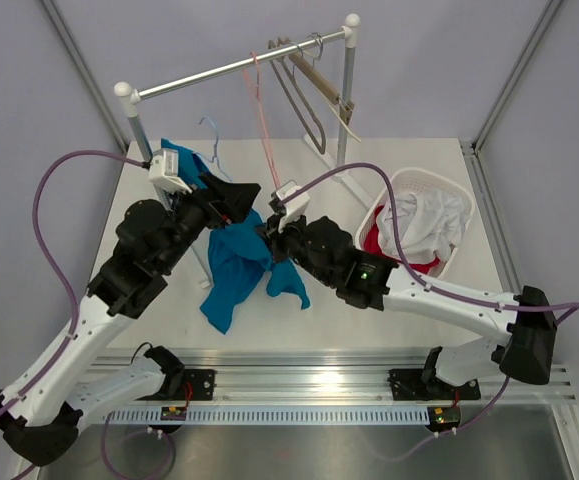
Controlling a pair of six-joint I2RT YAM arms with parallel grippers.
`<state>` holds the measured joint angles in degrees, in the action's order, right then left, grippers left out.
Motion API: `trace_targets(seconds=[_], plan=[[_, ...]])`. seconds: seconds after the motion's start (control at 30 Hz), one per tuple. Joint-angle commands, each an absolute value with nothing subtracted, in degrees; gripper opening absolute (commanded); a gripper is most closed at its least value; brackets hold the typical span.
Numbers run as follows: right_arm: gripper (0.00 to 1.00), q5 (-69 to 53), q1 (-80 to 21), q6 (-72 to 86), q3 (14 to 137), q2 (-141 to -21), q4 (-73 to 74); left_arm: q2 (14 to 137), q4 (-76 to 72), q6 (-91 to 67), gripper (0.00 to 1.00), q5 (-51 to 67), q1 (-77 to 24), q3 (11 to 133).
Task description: Remove the t-shirt from the hanger
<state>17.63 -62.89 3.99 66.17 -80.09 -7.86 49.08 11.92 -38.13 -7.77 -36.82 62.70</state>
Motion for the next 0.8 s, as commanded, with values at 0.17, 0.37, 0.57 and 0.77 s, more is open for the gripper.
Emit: trace_targets(seconds=[0.17, 0.37, 0.57, 0.77], plan=[[0.0, 27.2, -68.2, 2.7, 62.9, -70.4, -12.7, 50.3, 6.5, -41.7, 0.81, -11.3, -36.6, 62.8], [0.0, 29.0, -70.7, 2.7, 62.3, -70.1, -12.0, 50.8, 1.2, -42.8, 0.54, -7.8, -36.6, 62.0], [0.07, 31.0, -72.8, 4.1, 60.3, -69.4, -11.4, 49.1, 1.1, -43.2, 0.0, -7.8, -36.6, 61.0], [0.67, 29.4, -75.4, 7.3, 58.1, -66.5, -8.2, 46.1, -1.9, -44.7, 0.0, -5.5, -36.6, 59.6]])
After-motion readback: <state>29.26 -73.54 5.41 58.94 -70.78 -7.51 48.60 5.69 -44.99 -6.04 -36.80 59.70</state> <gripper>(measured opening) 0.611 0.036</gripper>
